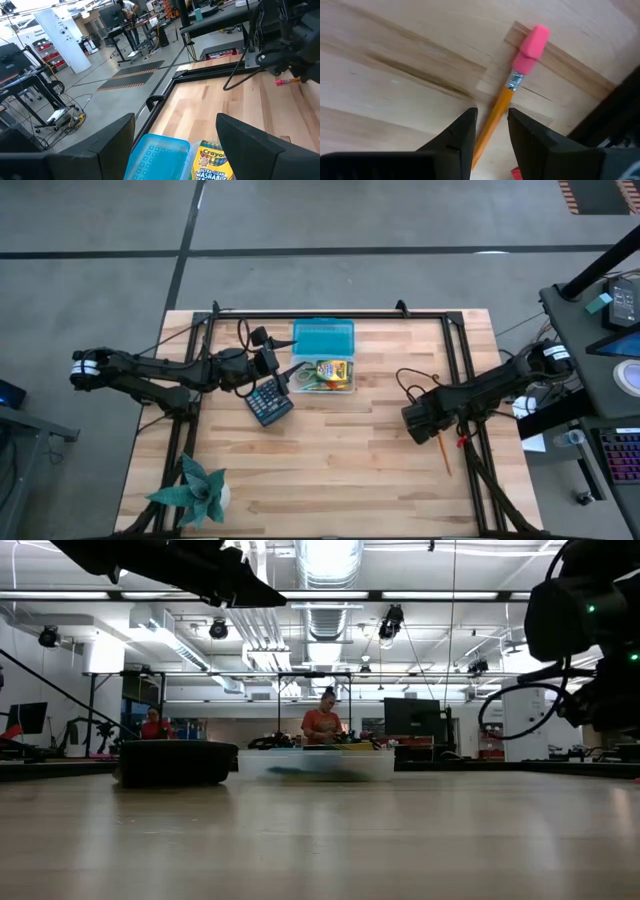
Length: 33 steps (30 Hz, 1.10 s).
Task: Pack school essentials
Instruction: Put the orange pencil into the blue supply box
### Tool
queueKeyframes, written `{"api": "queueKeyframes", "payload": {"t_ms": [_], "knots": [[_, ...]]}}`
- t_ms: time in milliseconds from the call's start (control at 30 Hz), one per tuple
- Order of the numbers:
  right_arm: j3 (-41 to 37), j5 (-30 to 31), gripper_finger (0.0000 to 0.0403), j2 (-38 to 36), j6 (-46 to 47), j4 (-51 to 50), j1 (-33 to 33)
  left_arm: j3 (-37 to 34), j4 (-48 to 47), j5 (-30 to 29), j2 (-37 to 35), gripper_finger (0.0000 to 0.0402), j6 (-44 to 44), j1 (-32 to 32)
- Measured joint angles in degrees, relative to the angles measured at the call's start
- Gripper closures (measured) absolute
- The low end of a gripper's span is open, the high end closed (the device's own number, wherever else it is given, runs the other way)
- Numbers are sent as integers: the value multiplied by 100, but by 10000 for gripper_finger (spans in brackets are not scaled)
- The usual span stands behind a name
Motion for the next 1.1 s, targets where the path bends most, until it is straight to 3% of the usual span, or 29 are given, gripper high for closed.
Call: {"api": "queueKeyframes", "payload": {"t_ms": [133,367,700,867,1100], "knots": [[107,16,313,-3,-197,58,-1,-2,3,0,0,139,0,0],[132,157,385,-21,-317,310,0,-2,5,0,2,139,0,0],[529,685,389,-147,-852,859,-8,-2,41,0,2,139,-48,0],[924,901,389,-139,-1802,1653,-143,-4,53,90,2,139,-142,-2],[1055,1118,390,-139,-3656,3075,-597,-4,404,664,4,139,-190,-2]]}}
